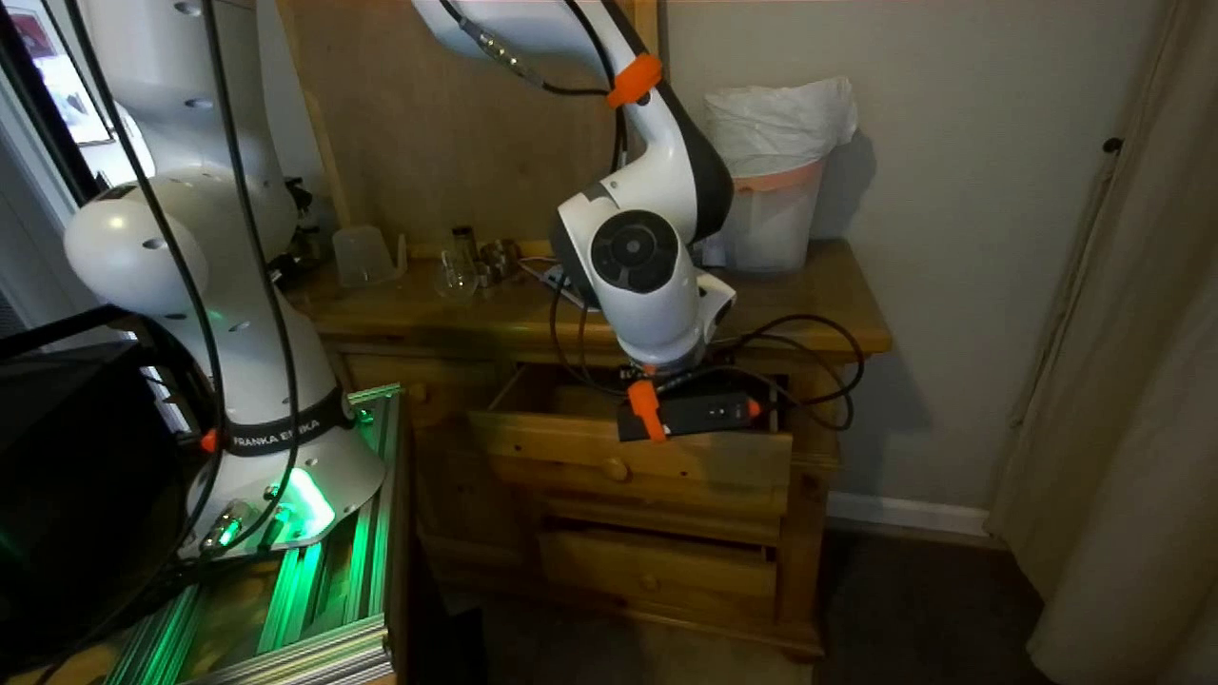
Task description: Open the topmost drawer on the right then put the white container in the open drawer.
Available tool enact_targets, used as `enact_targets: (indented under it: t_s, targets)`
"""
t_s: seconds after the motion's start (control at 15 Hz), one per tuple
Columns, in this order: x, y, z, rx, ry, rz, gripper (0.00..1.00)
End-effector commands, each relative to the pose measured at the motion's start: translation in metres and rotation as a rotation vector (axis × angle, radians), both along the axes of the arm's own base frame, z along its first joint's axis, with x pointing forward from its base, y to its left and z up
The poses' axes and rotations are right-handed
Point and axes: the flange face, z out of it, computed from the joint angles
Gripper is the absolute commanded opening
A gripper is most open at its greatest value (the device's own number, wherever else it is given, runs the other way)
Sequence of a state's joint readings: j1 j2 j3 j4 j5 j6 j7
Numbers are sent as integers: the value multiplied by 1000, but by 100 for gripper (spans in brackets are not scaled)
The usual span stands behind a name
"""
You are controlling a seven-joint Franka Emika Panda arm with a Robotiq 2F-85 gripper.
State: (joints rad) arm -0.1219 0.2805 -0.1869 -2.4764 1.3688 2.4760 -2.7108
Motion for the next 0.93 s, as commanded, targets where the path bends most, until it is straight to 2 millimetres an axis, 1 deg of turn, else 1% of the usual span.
enact_targets:
  t_s: [0.0,0.33,0.4,0.87]
  targets:
    - [-16,4,6,-63,8,-7,100]
    - [-21,6,4,-83,32,-18,100]
    - [-14,2,-3,-63,33,-17,100]
    - [-16,3,-4,-63,38,-16,100]
